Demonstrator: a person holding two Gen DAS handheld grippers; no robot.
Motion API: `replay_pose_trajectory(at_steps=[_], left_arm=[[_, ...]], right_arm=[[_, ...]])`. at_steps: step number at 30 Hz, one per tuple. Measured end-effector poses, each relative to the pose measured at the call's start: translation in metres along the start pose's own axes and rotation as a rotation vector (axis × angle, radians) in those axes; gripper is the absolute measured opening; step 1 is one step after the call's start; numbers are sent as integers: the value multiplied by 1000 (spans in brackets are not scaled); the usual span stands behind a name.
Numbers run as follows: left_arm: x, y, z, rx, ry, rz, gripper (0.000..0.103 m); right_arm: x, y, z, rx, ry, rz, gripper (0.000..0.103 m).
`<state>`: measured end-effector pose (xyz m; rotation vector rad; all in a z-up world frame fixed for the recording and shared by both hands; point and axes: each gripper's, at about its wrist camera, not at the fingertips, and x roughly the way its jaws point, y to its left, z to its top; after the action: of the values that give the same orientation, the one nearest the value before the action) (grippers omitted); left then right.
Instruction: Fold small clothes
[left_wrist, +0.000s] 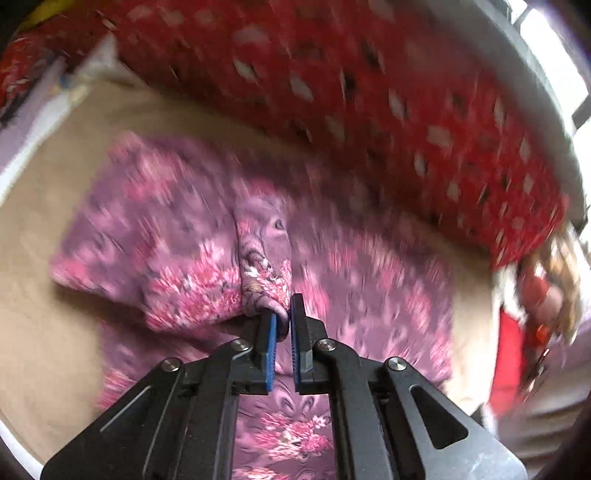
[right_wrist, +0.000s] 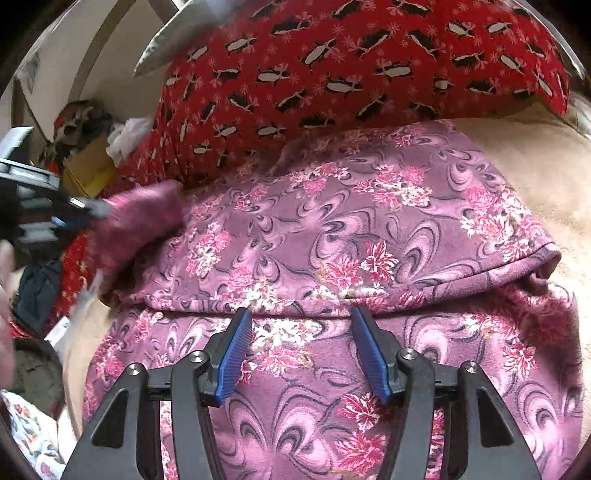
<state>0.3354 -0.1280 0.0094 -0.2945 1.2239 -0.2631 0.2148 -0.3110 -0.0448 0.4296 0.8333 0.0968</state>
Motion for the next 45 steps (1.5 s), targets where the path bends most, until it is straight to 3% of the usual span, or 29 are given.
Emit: replay_pose_trajectory(at_steps=[4, 7, 9, 10, 12, 13, 16, 19, 22, 25, 29, 31, 32, 33, 34, 35, 36, 40, 45], left_arm=[[51, -3, -18, -14, 131, 46, 3], [42, 2, -20, -5, 118, 0, 6], [25, 14, -22, -19, 139, -76, 10], [12, 25, -24, -32, 127, -115, 13], [-9, 45, -25, -50, 84, -141, 33], [-20, 60, -24, -81, 50, -149, 37], [-37, 109, -16, -223, -30, -159, 41], [-23, 155, -3, -367, 2, -162, 41], [-5, 177, 0, -434, 48, -180, 41], [11, 190, -2, -480, 85, -215, 41], [15, 194, 1, -492, 82, -228, 41], [13, 195, 2, -484, 87, -226, 41], [13, 194, 2, -480, 89, -226, 41], [15, 193, 3, -478, 87, -226, 41], [15, 192, 4, -474, 85, -225, 41], [15, 190, 4, -472, 83, -223, 41], [17, 187, 7, -472, 79, -217, 41], [12, 175, 5, -448, 61, -201, 43], [11, 154, 1, -402, 66, -191, 46]], right_arm=[[-2, -8, 0, 34, -12, 54, 60], [-1, -14, -1, 60, -16, 87, 60], [-3, -14, -2, 61, -14, 86, 60], [-2, -14, -1, 58, -8, 78, 59], [0, -7, 4, 44, 17, 41, 59], [0, -3, 6, 30, 22, 19, 62], [-1, 19, 14, -32, 5, 16, 62], [5, 54, 23, -132, 7, 50, 65], [14, 102, 24, -312, 13, 75, 71], [32, 151, 14, -550, 19, 20, 74], [63, 183, 5, -696, 56, -49, 74], [82, 188, 7, -717, 74, -101, 69], [88, 186, 10, -703, 86, -100, 54], [89, 181, 14, -662, 93, -79, 47], [85, 172, 21, -595, 95, -30, 34], [80, 166, 25, -545, 94, 8, 13], [73, 155, 33, -466, 95, 63, 11], [50, 118, 53, -259, 57, 148, 10], [14, 43, 75, 10, -23, 197, 10]])
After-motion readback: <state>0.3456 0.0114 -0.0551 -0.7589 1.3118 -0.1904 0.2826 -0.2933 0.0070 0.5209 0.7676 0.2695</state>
